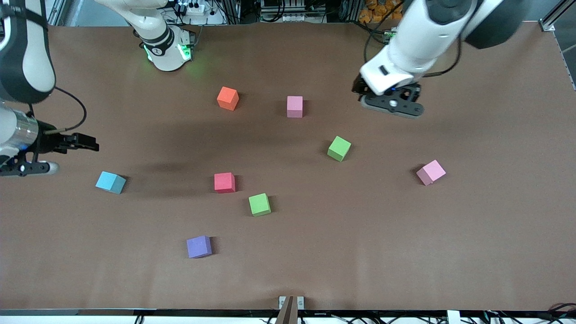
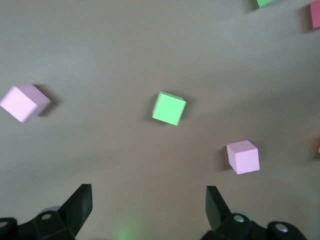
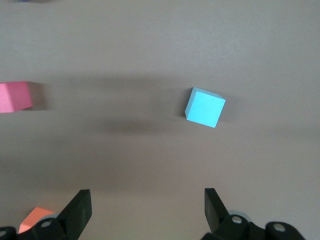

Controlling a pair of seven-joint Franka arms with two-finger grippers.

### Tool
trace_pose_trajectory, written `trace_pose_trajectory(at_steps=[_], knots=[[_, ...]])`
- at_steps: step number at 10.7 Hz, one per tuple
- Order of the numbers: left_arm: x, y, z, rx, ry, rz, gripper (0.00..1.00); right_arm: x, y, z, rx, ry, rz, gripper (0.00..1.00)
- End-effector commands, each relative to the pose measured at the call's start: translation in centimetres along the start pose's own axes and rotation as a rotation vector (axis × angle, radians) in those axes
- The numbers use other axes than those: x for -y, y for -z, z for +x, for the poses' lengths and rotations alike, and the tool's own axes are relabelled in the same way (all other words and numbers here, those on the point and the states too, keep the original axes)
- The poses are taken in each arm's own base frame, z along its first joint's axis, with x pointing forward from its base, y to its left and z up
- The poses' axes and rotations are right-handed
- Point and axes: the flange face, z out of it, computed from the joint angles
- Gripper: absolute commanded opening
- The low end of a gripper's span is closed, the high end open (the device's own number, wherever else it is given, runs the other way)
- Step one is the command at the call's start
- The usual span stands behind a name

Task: Arrange blocks into number 1
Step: 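Move the left gripper to the lavender cube while the right gripper reaches cyan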

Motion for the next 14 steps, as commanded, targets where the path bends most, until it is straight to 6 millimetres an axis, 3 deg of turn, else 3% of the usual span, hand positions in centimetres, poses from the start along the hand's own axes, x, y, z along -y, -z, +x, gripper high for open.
trace_pose_trajectory(at_steps=[1, 2, 3, 6, 8, 11, 14], knots=[[-6.2, -6.1, -1.3, 0.003, 0.041, -0.046, 1.00, -4.7, -5.3, 2.5, 0.014, -0.074, 0.018, 1.00], [-9.4, -8.7, -2.0, -0.010, 0.048, -0.068, 1.00, -8.0, -7.8, 3.1, 0.009, -0.122, 0.024, 1.00], [-11.6, -10.7, -2.4, 0.000, 0.074, -0.079, 1.00, -9.2, -9.6, 3.4, 0.018, -0.139, 0.028, 1.00], [-16.2, -16.7, -3.9, 0.068, 0.084, -0.073, 1.00, -12.4, -14.3, 4.3, 0.023, -0.188, 0.040, 1.00], [-19.1, -20.3, -4.8, 0.088, 0.179, -0.087, 1.00, -12.6, -16.4, 4.9, 0.020, -0.207, 0.065, 1.00], [-20.9, -25.5, -5.9, 0.116, 0.221, -0.066, 1.00, -11.9, -19.5, 6.1, 0.005, -0.253, 0.119, 1.00], [-19.7, -29.6, -7.7, 0.109, 0.233, -0.044, 1.00, -11.1, -21.3, 6.7, 0.024, -0.267, 0.119, 1.00]])
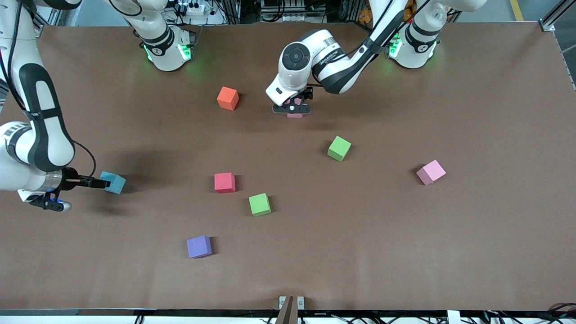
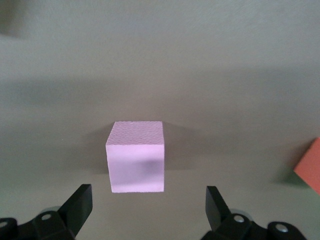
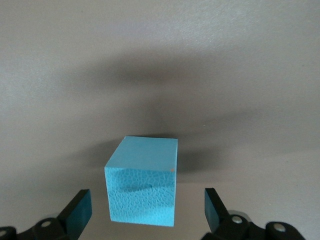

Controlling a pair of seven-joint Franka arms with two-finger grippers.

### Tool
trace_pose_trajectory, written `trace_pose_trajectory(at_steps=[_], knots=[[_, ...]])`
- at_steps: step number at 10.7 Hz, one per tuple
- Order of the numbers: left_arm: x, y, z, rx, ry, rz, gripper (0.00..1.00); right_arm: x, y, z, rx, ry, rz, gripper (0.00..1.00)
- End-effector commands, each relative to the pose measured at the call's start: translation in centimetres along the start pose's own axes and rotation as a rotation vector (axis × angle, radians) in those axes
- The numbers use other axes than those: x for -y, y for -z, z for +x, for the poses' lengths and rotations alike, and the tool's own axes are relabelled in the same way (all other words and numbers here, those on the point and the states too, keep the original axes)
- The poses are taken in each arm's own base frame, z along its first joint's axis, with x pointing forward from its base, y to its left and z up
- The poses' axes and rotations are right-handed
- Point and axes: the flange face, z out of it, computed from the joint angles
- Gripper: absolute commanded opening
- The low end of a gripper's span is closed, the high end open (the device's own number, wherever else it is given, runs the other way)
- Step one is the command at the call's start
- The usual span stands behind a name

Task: Arrange blocks into number 1
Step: 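Grasp the lavender cube with the left gripper while the right gripper grasps cyan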

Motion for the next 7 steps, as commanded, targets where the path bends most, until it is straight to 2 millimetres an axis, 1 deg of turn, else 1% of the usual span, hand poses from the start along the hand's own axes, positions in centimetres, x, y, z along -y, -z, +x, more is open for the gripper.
trace_pose_trajectory(at_steps=[1, 2, 3, 4, 5, 6, 7], knots=[[1.3, -2.0, -0.7, -0.024, 0.015, 0.016, 1.00, 0.4, -1.3, 0.7, 0.005, -0.039, 0.019, 1.00], [1.5, -2.6, -0.6, -0.020, 0.012, 0.027, 1.00, 0.5, -1.5, 0.8, 0.004, -0.051, 0.020, 1.00], [1.6, -3.6, -0.4, -0.019, -0.001, 0.042, 1.00, 0.6, -2.2, 0.9, 0.012, -0.055, 0.018, 1.00], [1.5, -4.2, -0.2, -0.027, -0.005, 0.034, 1.00, 0.6, -2.7, 0.9, 0.015, -0.057, 0.019, 1.00], [1.5, -4.4, 0.2, -0.033, 0.004, 0.023, 1.00, 0.5, -3.1, 1.0, 0.018, -0.057, 0.018, 1.00], [1.3, -4.4, 0.2, -0.033, 0.002, 0.018, 1.00, 0.6, -3.6, 1.0, 0.024, -0.057, 0.018, 1.00], [1.2, -4.7, 0.2, -0.034, 0.002, 0.013, 1.00, 0.4, -3.7, 1.2, 0.012, -0.060, 0.018, 0.14]])
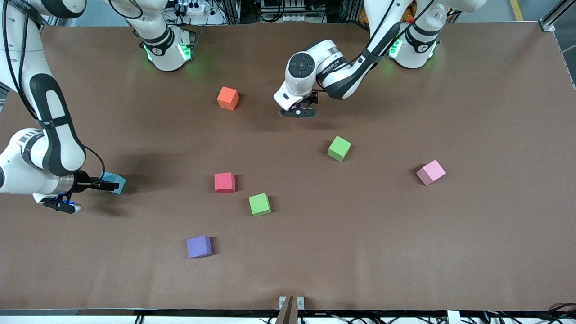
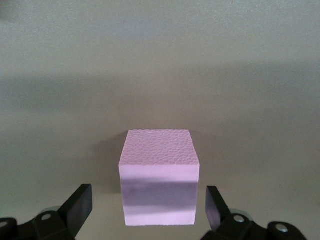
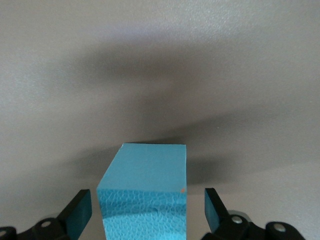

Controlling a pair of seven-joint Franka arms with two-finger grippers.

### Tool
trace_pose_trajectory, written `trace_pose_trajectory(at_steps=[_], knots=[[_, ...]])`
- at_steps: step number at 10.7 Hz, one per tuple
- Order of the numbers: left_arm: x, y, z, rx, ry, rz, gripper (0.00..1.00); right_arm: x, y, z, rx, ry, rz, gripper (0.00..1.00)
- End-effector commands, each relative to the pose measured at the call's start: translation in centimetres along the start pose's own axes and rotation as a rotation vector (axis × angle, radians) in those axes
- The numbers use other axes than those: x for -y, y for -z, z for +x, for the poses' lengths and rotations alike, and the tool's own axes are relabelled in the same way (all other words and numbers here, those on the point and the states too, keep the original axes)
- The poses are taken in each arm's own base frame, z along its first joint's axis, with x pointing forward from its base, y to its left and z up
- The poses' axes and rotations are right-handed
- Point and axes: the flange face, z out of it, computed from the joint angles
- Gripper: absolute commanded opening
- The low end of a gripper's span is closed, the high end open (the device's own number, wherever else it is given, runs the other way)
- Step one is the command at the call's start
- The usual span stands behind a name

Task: Arrange blocks into number 1
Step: 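Grasp the lavender cube with the left gripper while the right gripper grasps cyan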

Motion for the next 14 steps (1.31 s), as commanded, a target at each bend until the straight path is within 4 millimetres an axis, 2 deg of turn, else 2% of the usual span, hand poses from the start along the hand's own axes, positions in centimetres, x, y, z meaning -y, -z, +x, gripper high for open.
trace_pose_trajectory(at_steps=[1, 2, 3, 5, 6, 9, 12, 13, 14], knots=[[-0.6, -0.8, 0.1, -0.028, 0.009, -0.011, 1.00, 0.2, -0.4, 0.7, -0.012, -0.021, 0.012, 0.00], [-0.9, -1.8, -0.2, -0.026, 0.004, -0.017, 1.00, 0.3, -0.5, 0.6, -0.009, -0.020, 0.012, 0.00], [-1.1, -2.3, -0.4, -0.030, 0.006, -0.016, 0.94, 0.3, -0.5, 0.6, -0.007, -0.020, 0.012, 0.00], [-1.1, -2.8, -0.7, -0.025, 0.002, -0.007, 0.18, 0.9, -0.5, 0.5, 0.001, -0.011, 0.012, 0.00], [-1.0, -2.7, -0.9, -0.025, 0.014, -0.005, 0.00, 1.7, -0.2, 0.4, 0.001, 0.000, 0.009, 0.00], [-0.6, -3.0, -3.4, -0.029, 0.014, 0.026, 0.00, 3.8, 1.1, -0.1, 0.021, 0.032, 0.006, 0.00], [-1.7, -3.7, -8.5, 0.000, 0.033, 0.041, 0.00, 5.6, 2.2, -0.7, 0.036, 0.014, 0.001, 0.00], [-1.9, -4.0, -9.8, 0.009, 0.037, 0.047, 0.00, 6.1, 2.4, -0.9, 0.038, 0.016, 0.001, 0.00], [-2.0, -4.1, -10.1, 0.010, 0.045, 0.049, 0.00, 6.3, 2.3, -1.0, 0.043, 0.019, 0.001, 0.00]])
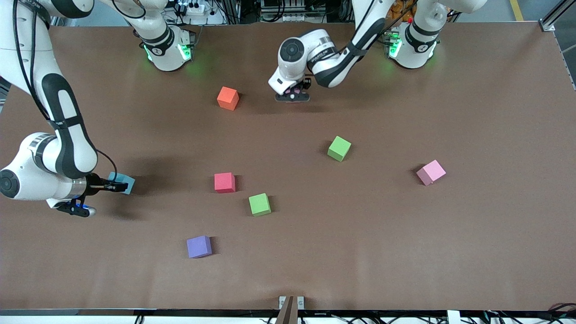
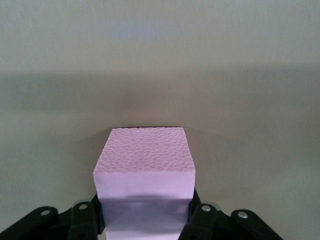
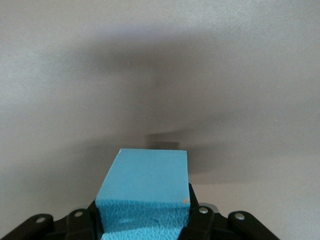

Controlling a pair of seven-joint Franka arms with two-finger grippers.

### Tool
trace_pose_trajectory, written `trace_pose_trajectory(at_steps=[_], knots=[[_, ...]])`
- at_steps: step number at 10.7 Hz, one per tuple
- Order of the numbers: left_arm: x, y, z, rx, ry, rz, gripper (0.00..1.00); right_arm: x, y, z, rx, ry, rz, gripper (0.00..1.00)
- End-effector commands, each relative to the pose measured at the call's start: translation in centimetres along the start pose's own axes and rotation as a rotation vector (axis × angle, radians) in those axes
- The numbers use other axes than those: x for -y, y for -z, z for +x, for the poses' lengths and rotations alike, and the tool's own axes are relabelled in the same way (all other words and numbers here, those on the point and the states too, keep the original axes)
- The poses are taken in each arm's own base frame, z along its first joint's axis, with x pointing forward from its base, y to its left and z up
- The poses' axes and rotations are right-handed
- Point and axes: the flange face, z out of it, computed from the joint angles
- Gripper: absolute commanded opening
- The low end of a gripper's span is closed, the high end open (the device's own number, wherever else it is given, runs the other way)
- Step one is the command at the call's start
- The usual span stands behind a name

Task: Arrange blocks into number 1
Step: 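Grasp the lavender cube with the left gripper while the right gripper grasps cyan, then lower the lavender cube with the left gripper while the right gripper lifts cyan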

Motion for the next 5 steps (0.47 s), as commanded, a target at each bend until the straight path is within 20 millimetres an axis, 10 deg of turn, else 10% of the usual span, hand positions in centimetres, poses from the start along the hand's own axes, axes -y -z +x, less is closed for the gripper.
trace_pose_trajectory(at_steps=[1, 3, 4, 5], knots=[[0.5, -0.5, -2.2, -0.014, 0.006, 0.024, 0.00, 0.7, 1.0, -0.7, 0.009, -0.013, 0.012, 0.00], [1.1, -1.2, -2.6, -0.015, -0.009, 0.043, 0.00, 1.3, 1.2, -0.9, 0.017, -0.004, 0.011, 0.00], [1.0, -1.1, -2.5, -0.018, -0.007, 0.042, 0.16, 1.8, 1.5, -1.2, 0.029, 0.006, 0.011, 0.00], [0.8, -1.0, -2.6, -0.021, -0.006, 0.039, 0.99, 3.0, 2.1, -1.7, 0.045, 0.026, 0.017, 0.00]])
